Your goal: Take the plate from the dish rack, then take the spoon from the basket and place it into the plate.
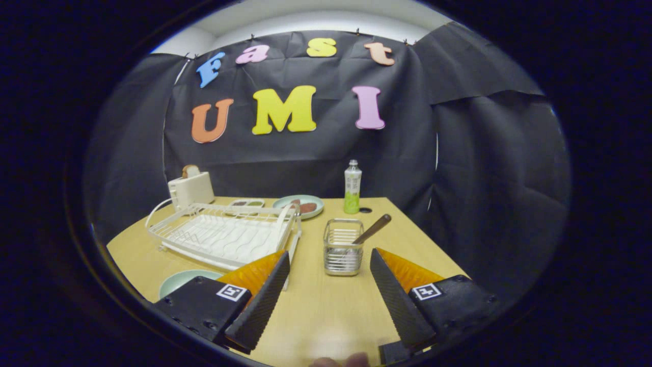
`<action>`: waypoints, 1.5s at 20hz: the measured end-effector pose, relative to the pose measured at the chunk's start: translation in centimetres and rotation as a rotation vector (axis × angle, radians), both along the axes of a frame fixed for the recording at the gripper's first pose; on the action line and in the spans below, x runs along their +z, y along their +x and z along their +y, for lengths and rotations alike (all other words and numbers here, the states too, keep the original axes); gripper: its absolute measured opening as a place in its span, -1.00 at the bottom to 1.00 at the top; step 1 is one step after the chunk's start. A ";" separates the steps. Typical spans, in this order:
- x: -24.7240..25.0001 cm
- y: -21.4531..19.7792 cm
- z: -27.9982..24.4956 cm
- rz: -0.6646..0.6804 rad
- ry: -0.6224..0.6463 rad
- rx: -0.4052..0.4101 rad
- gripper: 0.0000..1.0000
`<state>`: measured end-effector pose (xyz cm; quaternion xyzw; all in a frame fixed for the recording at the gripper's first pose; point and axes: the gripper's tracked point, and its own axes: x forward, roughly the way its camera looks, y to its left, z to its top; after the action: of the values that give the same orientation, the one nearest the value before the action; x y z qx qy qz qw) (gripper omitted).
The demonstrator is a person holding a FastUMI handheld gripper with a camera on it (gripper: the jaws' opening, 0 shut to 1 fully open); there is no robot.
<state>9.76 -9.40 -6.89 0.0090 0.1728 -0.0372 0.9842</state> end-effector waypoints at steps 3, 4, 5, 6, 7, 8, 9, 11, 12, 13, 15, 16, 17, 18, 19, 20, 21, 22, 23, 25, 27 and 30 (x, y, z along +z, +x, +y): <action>-0.6 1.2 -2.2 -0.063 0.009 -0.021 1.00; -0.6 2.1 -2.6 -0.084 0.018 -0.027 1.00; -0.8 3.1 -3.2 -0.097 0.019 -0.033 1.00; -1.4 3.9 -3.7 -0.097 0.019 -0.036 1.00; -1.7 4.9 -4.0 -0.093 0.022 -0.034 1.00; -2.1 5.7 -4.2 -0.087 0.026 -0.038 1.00; -2.5 6.4 -4.3 -0.082 0.028 -0.034 1.00; -2.9 8.0 -4.8 -0.092 0.030 -0.039 1.00; -3.1 8.6 -4.9 -0.095 0.029 -0.040 1.00; -3.3 9.2 -5.1 -0.097 0.026 -0.046 1.00; -3.6 10.3 -5.0 -0.092 0.028 -0.043 1.00; -3.7 10.8 -4.7 -0.089 0.039 -0.037 0.97; -3.7 11.1 -4.5 -0.090 0.047 -0.035 0.93; -3.8 11.5 -4.6 -0.088 0.048 -0.039 0.89; -3.8 11.8 -4.5 -0.085 0.052 -0.041 0.86; -3.8 12.0 -4.5 -0.082 0.059 -0.041 0.82; -3.9 12.1 -4.4 -0.074 0.065 -0.040 0.72; -3.8 12.2 -4.1 -0.075 0.071 -0.034 0.62; -3.5 12.2 -4.0 -0.079 0.070 -0.033 0.52; -3.0 12.1 -3.8 -0.089 0.075 -0.028 0.32; -2.1 12.0 -3.5 -0.105 0.073 -0.015 0.04; -0.5 12.1 -3.2 -0.132 0.065 0.000 -0.42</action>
<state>21.90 -12.55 -7.38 0.0435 0.1085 -0.0306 0.9927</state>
